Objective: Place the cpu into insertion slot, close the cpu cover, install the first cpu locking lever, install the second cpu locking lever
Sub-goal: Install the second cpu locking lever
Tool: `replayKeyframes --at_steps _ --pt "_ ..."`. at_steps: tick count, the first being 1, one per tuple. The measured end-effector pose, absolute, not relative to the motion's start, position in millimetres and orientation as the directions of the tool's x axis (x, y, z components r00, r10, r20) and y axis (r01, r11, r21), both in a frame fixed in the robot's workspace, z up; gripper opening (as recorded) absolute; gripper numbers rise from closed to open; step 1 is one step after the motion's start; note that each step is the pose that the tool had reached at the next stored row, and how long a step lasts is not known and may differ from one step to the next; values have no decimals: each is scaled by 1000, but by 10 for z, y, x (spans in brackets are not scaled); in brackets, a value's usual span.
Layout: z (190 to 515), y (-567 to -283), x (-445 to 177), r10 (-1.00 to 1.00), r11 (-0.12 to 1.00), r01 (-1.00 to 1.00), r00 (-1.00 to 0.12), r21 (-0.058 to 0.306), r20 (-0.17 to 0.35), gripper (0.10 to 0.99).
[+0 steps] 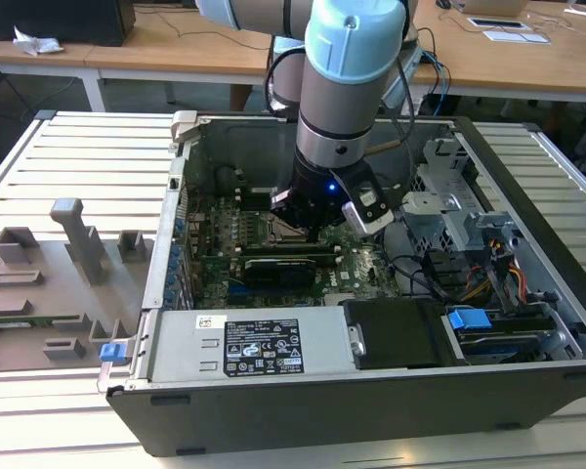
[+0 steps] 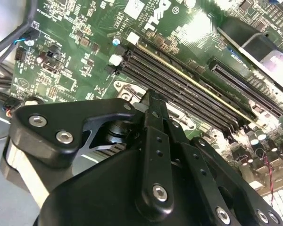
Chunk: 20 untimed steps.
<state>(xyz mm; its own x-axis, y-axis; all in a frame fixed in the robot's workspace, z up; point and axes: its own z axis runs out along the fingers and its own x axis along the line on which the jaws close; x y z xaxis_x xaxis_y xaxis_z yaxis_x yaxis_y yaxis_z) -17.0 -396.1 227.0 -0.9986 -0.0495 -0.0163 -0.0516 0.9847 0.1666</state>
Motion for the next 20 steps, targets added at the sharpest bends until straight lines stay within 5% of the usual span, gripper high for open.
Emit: replayKeyframes --at_steps 20 --pt "2063 -3944 -809 -90 969 -93 -996 229 -20 106"
